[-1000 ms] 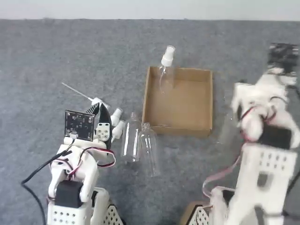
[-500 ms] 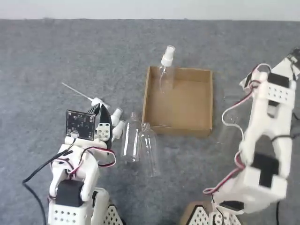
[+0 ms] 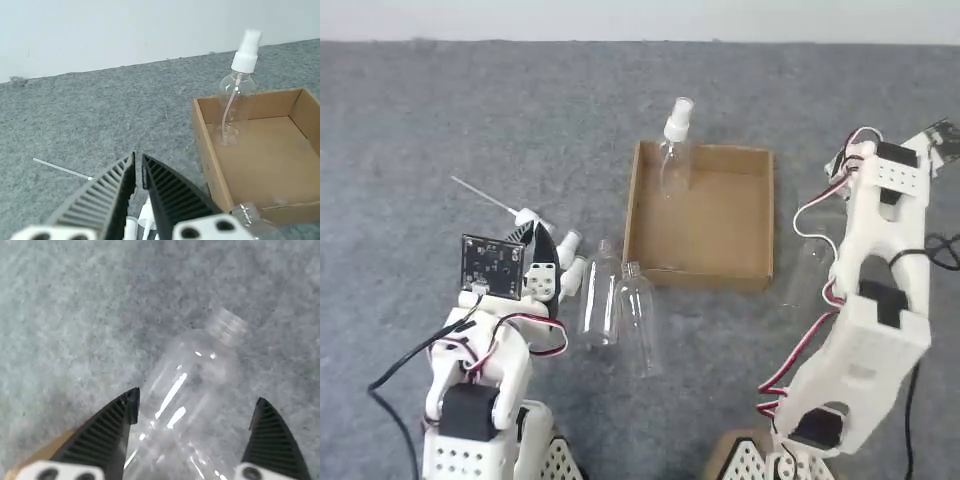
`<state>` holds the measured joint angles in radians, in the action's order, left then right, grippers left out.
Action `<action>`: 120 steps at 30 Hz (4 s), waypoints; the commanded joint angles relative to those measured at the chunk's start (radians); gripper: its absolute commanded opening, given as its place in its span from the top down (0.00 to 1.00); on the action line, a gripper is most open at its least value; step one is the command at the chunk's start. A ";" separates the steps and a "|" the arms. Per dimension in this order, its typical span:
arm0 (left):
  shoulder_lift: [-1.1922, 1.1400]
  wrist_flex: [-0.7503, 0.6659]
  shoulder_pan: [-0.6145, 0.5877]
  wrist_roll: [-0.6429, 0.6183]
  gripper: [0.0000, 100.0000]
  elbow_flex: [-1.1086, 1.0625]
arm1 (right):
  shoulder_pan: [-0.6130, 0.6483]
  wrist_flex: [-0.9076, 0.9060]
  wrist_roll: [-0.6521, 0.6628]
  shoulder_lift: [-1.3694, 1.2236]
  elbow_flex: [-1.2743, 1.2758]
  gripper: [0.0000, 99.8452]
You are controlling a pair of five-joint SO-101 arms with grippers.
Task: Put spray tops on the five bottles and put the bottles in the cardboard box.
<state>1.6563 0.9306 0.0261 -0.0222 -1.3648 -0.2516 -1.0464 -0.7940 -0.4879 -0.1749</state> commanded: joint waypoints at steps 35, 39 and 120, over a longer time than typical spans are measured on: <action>-0.560 0.098 -0.146 0.075 0.99 0.429 | -0.203 -0.707 1.379 -0.035 -0.671 0.99; -0.865 0.218 -0.196 0.103 0.99 0.688 | -0.308 -0.716 1.476 -0.044 -0.664 0.99; -1.781 0.130 -0.290 0.489 0.95 0.849 | -0.472 -0.435 1.794 -0.033 -0.201 0.99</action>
<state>-0.1327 1.0748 -0.2578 0.4580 -0.5178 -0.7334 -1.4929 0.9874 -0.5478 -0.3652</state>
